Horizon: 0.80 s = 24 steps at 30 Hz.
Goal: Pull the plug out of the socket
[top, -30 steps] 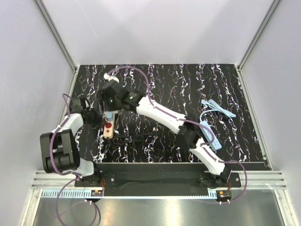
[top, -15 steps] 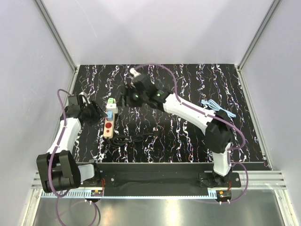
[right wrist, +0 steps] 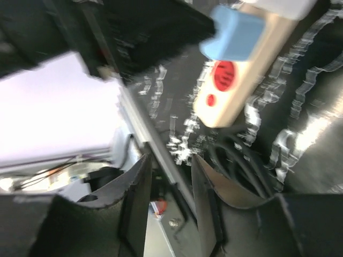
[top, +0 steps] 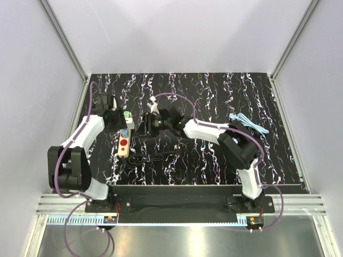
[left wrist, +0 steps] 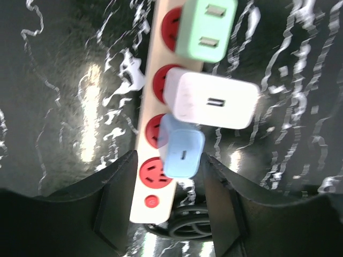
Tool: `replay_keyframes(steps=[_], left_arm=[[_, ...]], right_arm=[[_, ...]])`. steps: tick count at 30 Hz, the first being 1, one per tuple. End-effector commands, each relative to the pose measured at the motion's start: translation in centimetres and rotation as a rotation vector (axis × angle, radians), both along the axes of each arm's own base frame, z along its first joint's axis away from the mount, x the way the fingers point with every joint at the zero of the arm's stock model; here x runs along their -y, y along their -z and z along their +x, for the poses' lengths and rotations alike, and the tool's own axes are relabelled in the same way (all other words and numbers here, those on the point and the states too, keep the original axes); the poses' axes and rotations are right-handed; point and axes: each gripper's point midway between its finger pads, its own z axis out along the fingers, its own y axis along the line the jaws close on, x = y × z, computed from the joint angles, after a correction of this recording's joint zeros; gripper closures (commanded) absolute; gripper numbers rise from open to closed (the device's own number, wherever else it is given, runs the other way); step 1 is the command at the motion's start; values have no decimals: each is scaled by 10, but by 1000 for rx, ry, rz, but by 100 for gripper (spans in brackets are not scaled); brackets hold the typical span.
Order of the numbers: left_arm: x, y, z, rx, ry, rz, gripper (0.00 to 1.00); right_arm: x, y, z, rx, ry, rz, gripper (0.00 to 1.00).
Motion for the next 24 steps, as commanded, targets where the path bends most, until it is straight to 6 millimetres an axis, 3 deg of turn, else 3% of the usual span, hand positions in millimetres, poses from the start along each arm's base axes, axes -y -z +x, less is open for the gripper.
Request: replay_keyframes(steps=[1, 7, 11, 20, 24], left_arm=[[-12, -9, 11, 17, 7, 100, 45], [-9, 2, 6, -16, 41, 107, 46], [-8, -5, 7, 24, 46, 113, 46], [-3, -28, 6, 143, 38, 77, 41], [8, -18, 9, 127, 77, 38, 39]], right_arm=[[-23, -19, -9, -19, -86, 158, 59], [-47, -4, -19, -47, -152, 155, 58], [-54, 12, -23, -75, -147, 140, 59], [-62, 34, -18, -107, -132, 118, 87], [-70, 43, -6, -116, -81, 126, 92]])
